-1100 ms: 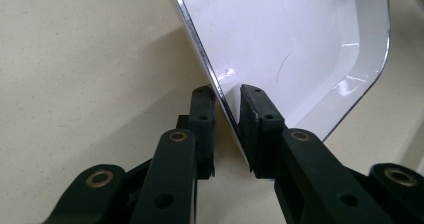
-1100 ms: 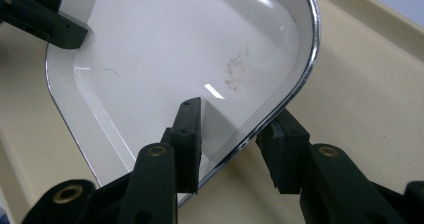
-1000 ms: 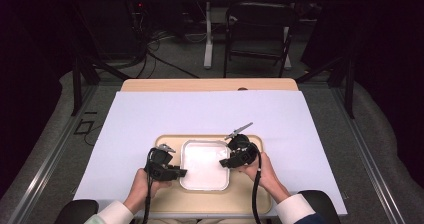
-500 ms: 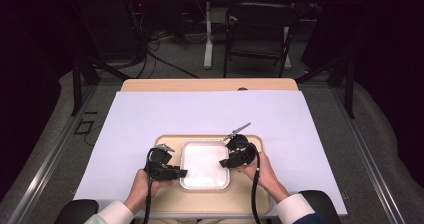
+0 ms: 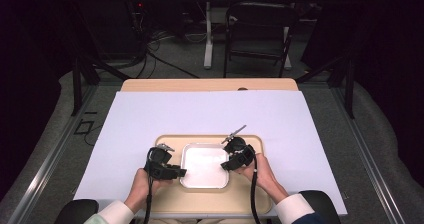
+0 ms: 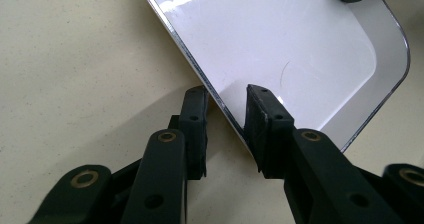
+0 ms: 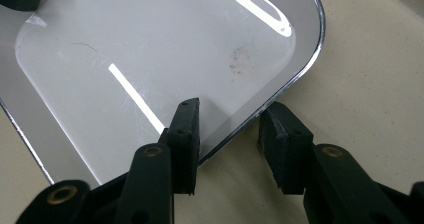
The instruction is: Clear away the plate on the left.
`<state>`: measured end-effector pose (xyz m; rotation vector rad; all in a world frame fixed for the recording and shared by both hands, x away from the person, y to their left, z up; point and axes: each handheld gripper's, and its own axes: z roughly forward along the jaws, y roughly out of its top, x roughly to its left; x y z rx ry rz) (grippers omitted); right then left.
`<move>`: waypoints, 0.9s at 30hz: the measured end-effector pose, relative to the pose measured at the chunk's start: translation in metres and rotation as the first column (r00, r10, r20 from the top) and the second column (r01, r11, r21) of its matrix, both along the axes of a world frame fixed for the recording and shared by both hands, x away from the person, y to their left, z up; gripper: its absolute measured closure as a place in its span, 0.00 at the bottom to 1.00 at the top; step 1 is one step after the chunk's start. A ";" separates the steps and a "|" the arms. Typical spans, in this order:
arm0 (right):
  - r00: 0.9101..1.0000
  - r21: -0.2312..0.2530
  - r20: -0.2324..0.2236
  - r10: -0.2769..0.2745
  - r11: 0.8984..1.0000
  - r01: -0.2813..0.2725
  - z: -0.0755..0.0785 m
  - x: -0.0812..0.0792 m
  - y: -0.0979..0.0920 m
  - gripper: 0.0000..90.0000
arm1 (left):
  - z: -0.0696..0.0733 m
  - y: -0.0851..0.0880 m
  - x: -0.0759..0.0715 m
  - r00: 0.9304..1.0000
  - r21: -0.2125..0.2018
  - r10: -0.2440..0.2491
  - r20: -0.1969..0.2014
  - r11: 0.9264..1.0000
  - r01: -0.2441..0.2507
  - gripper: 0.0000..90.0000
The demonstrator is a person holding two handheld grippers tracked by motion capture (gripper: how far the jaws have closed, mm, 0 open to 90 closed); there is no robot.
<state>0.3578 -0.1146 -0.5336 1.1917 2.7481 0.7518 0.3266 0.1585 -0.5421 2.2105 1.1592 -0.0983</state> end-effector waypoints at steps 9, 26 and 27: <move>1.000 -0.022 0.017 -0.002 1.000 0.002 0.000 0.001 -0.001 0.67 | 0.000 -0.001 -0.001 1.000 -0.009 -0.006 -0.005 1.000 0.006 0.77; 1.000 -0.010 0.012 0.005 1.000 -0.005 0.000 0.002 0.000 0.56 | 0.004 0.001 0.000 1.000 -0.040 -0.006 0.007 0.999 0.006 0.67; 1.000 -0.016 0.015 0.012 1.000 -0.012 0.000 0.002 0.000 0.53 | 0.005 0.002 0.001 1.000 -0.049 -0.004 0.010 0.999 0.004 0.65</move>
